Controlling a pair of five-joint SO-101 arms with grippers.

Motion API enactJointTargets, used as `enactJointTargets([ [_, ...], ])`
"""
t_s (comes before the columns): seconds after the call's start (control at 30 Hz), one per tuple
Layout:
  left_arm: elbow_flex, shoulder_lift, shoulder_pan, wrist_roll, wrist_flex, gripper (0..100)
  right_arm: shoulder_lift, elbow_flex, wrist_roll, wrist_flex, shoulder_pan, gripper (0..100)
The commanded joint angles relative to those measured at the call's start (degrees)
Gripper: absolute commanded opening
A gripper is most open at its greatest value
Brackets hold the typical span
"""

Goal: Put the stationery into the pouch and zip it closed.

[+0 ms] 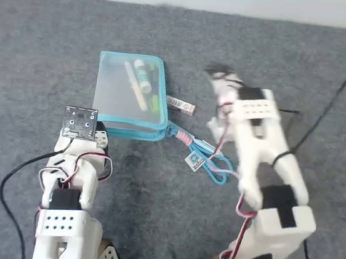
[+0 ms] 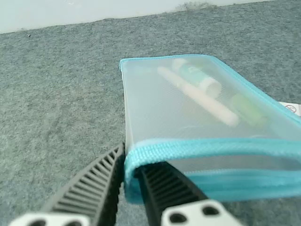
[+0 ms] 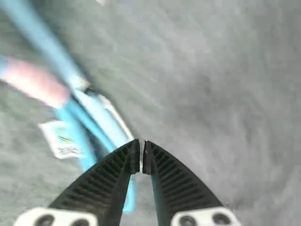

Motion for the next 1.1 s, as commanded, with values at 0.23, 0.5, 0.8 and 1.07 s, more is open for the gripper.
enactJointTargets([
  [0.23,-1.1,0.4,1.8,-0.5,-2.3,1,-5.1,6.3,7.3,-10.0,-6.5,19.0],
  [0.5,-1.1,0.4,2.8,-0.5,-2.3,1,-4.1,8.8,7.3,-12.5,-6.1,19.0],
  [0.8,-1.1,0.4,2.5,-0.5,-2.2,1,5.3,4.3,6.5,-11.3,-4.5,18.8],
  [1.07,-1.1,0.4,2.5,-0.5,-2.2,1,6.3,2.3,0.5,-10.2,0.9,1.1],
])
